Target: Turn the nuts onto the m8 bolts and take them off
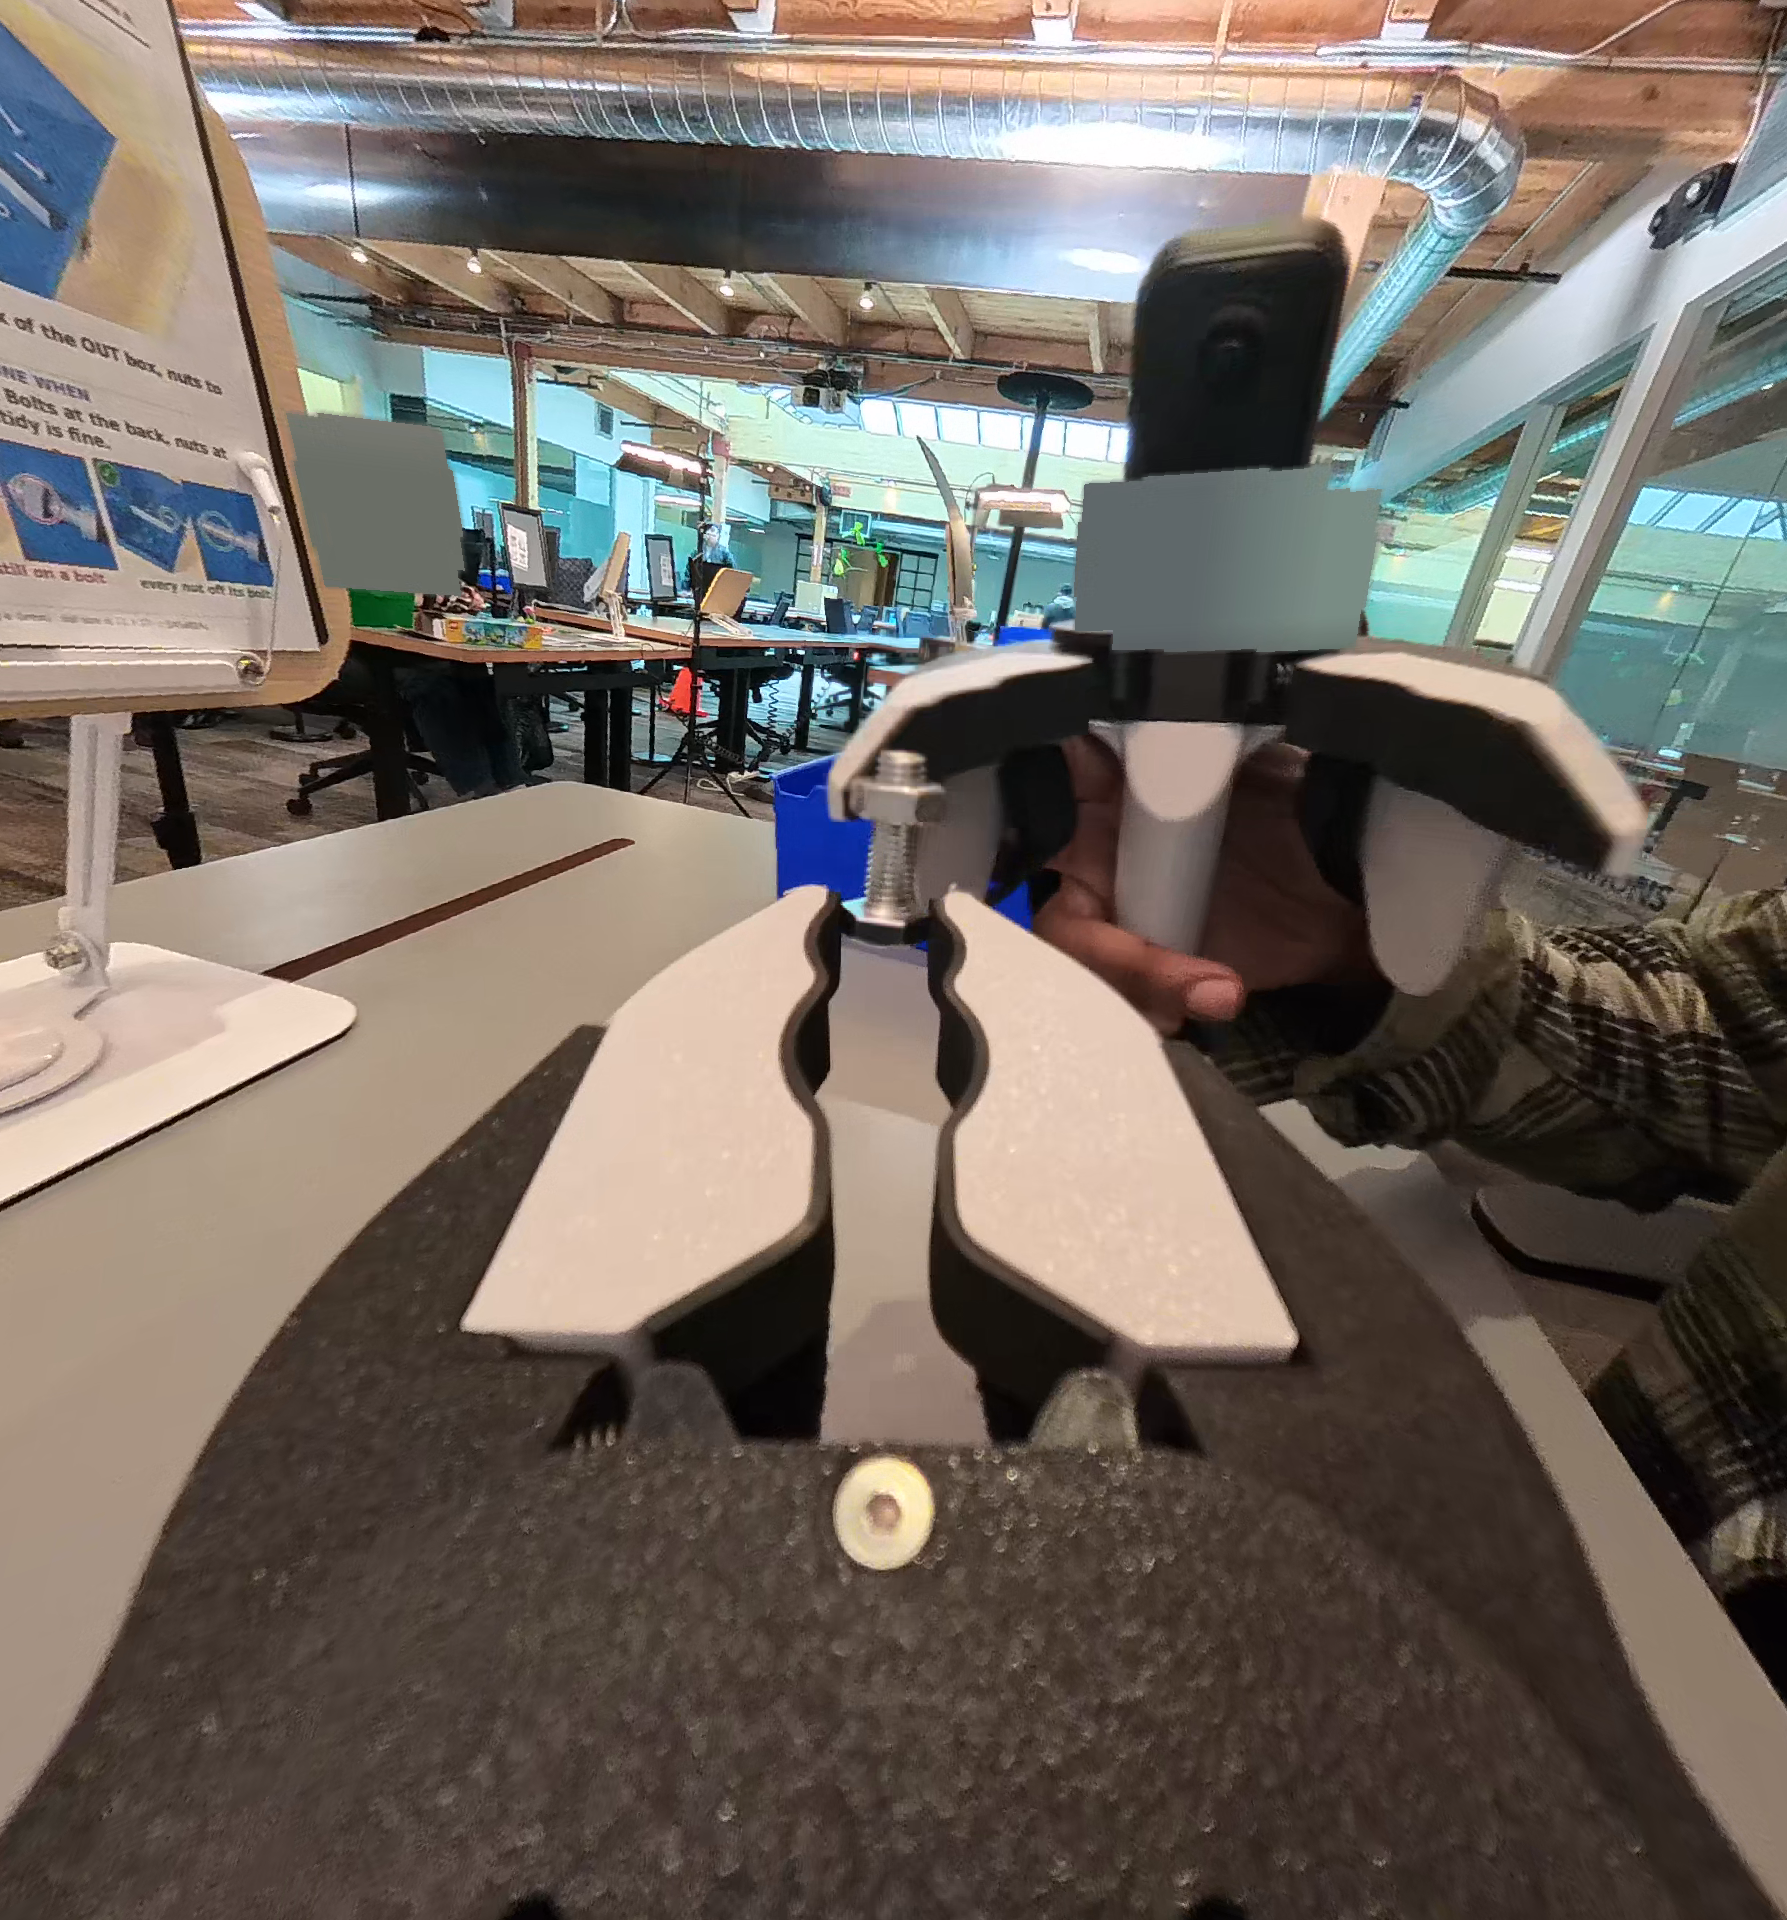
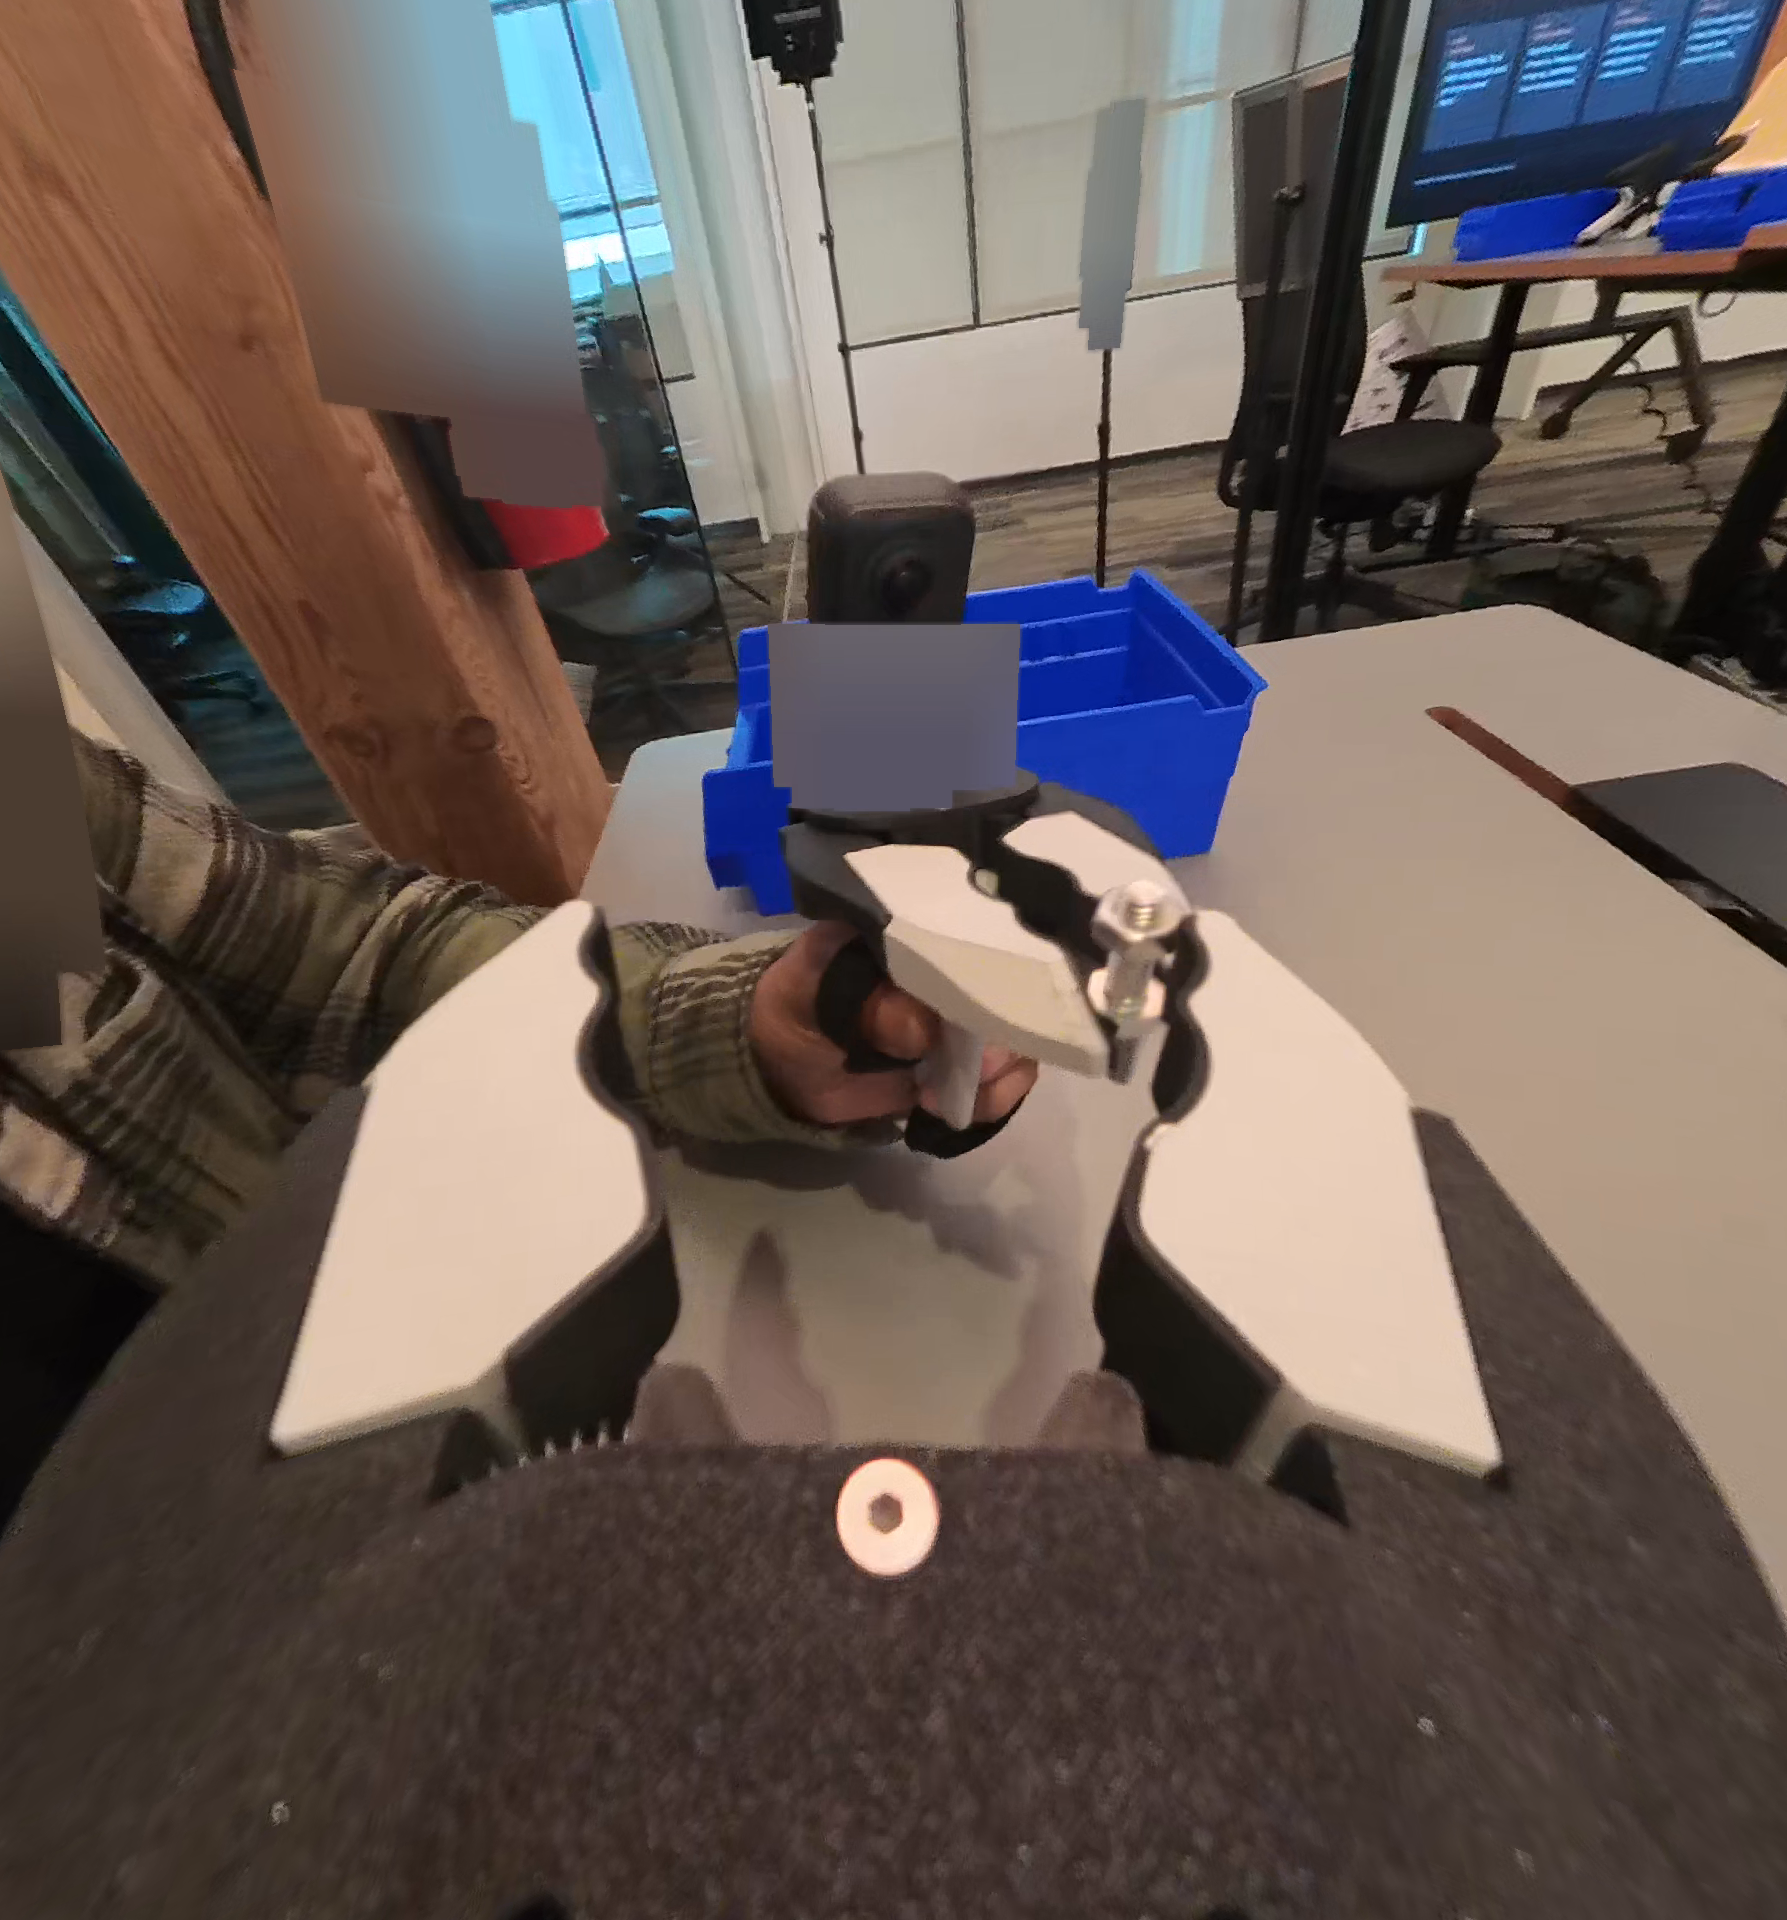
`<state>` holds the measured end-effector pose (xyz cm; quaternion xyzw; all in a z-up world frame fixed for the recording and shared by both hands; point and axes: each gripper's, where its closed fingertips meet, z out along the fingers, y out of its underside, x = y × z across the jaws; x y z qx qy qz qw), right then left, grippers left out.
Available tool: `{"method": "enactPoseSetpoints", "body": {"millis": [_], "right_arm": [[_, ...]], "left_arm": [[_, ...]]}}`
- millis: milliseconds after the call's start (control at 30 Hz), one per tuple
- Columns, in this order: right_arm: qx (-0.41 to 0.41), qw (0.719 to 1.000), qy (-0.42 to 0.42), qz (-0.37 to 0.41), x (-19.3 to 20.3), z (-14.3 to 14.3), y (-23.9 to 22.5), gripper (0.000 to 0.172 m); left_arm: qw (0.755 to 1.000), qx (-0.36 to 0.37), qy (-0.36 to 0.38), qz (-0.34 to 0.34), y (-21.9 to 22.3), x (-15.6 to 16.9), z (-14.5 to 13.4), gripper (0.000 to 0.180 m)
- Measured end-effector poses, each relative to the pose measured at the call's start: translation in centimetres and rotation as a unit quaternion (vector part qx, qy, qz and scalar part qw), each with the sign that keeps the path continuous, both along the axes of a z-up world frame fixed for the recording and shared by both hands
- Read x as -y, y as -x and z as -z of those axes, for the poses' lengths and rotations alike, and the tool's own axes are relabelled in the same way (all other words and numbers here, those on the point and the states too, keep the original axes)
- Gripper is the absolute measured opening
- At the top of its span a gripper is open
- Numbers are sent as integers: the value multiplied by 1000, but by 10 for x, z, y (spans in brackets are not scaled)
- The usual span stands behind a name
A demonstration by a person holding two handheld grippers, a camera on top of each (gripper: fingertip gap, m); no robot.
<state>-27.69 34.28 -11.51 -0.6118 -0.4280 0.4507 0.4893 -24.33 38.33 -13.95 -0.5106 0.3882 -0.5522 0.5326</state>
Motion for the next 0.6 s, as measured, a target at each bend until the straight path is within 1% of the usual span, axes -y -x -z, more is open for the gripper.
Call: {"method": "enactPoseSetpoints", "body": {"millis": [33, 67, 133, 233, 267, 333, 367, 400, 433, 500, 600], "right_arm": [[7, 1000, -9, 5, 4, 2, -2, 100], [15, 1000, -20, 0, 10, 5, -5, 87], [9, 999, -23, 20, 9, 2, -10, 92], [-11, 999, -24, 32, -7, -9, -9, 94], [-13, 999, -17, 29, -11, -8, -7, 96], [-18, 1000, 4, 4, -6, -5, -1, 94], [-22, 1000, 4, 4, -2, -5, 0, 99], [-16, 1000, -3, 4, 2, -3, -2, 94], [-7, 1000, -12, -6, 10, -2, -5, 83], [-4, 1000, -19, 15, 10, -3, -9, 89], [-9, 999, -24, 30, -5, -10, -9, 93]], "left_arm": [[1000, 1, 2, -5, 2, -2, 0, 15], [1000, 3, 4, -9, 4, -4, -1, 15], [1000, 8, 8, -8, 6, -6, -2, 15], [1000, 7, 8, -1, 2, -3, -1, 15], [1000, 4, 6, 0, 1, -2, 0, 15], [1000, 2, 4, -2, 1, -2, 0, 15], [1000, 0, 4, -5, 2, -3, 0, 15], [1000, 2, 5, -9, 3, -4, 0, 15], [1000, 5, 7, -10, 5, -5, -1, 15], [1000, 11, 9, -9, 7, -6, -3, 15], [1000, 9, 11, -2, 3, -4, -1, 15]]}}
